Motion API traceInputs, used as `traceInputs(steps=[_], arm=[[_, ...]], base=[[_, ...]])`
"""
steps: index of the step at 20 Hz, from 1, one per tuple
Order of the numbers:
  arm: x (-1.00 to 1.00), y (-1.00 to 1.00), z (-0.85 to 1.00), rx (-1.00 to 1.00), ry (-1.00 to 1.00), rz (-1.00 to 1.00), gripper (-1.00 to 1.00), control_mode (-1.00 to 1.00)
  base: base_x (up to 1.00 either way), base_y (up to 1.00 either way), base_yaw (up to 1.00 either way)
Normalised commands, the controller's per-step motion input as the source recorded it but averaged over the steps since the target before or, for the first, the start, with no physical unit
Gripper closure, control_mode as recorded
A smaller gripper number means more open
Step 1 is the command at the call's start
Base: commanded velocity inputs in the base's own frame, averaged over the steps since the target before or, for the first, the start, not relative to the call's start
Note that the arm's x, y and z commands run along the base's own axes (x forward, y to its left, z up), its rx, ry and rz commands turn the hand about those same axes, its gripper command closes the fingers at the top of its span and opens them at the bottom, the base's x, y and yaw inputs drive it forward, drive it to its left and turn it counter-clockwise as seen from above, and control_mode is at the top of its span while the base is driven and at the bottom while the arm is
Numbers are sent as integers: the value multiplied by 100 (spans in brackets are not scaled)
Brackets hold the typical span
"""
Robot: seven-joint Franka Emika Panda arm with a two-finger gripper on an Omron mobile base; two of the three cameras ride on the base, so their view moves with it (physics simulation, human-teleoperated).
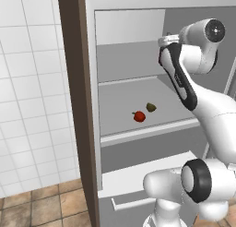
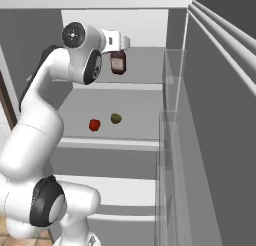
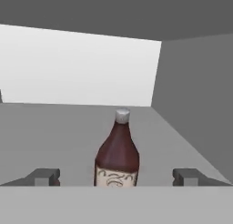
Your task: Place the ketchup and ketchup from the counter to the top shelf of the fridge. If the existing items in the fridge are on the top shelf, move them to other shelves.
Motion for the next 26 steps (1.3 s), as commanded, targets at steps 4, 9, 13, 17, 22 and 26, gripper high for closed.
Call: traceInputs(steps=[4,9,13,17,22,26], arm=[[-100,27,4,0,-38,0,-100,-100],[-100,39,0,0,-16,0,-100,-100],[-100,42,0,0,0,0,-100,-100],[-100,38,4,0,17,0,-100,-100],[-100,20,-1,5,43,0,-100,-100],[-100,3,-52,13,52,0,-100,-100]], base=[[0,0,0],[0,0,0],[0,0,0],[0,0,0],[0,0,0],[0,0,0]])
